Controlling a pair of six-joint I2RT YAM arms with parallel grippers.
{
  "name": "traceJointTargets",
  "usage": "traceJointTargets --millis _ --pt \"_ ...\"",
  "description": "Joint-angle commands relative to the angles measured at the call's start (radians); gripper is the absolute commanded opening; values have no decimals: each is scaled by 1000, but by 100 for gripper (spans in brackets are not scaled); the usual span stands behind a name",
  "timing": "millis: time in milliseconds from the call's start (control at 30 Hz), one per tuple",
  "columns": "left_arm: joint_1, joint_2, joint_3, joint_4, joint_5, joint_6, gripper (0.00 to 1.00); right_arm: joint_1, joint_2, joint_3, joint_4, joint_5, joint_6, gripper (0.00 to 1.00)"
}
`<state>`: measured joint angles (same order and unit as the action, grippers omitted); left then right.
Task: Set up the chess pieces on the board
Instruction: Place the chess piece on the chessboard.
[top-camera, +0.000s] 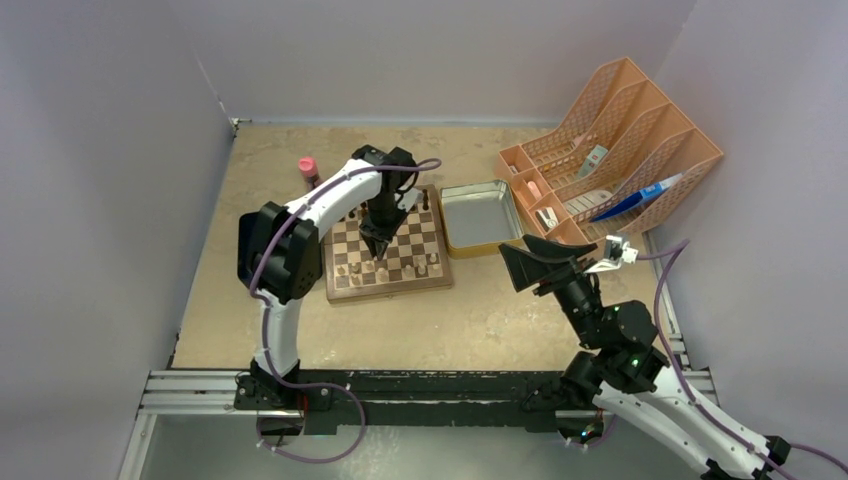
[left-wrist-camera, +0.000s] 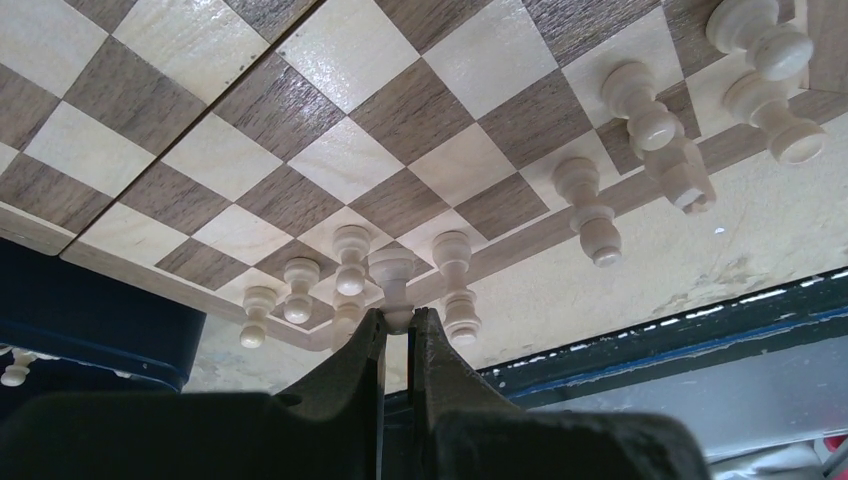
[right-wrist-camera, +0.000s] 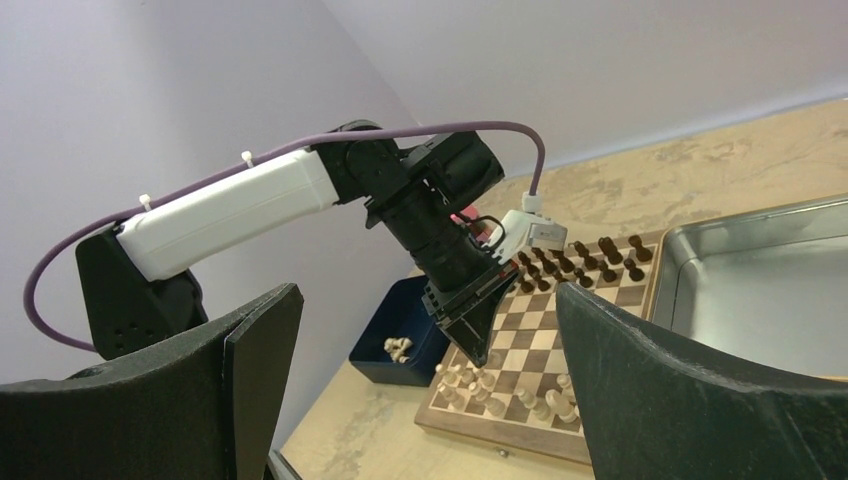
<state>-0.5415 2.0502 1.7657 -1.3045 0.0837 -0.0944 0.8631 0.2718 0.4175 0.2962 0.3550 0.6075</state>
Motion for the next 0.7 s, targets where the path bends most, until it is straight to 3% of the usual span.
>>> traceJointTargets --millis 0,667 --pt "-7 3 34 -39 -32 -17 1 1 -27 25 17 31 -24 99" --pt "-18 65 56 -49 -4 -3 5 0 -38 20 25 32 -29 99"
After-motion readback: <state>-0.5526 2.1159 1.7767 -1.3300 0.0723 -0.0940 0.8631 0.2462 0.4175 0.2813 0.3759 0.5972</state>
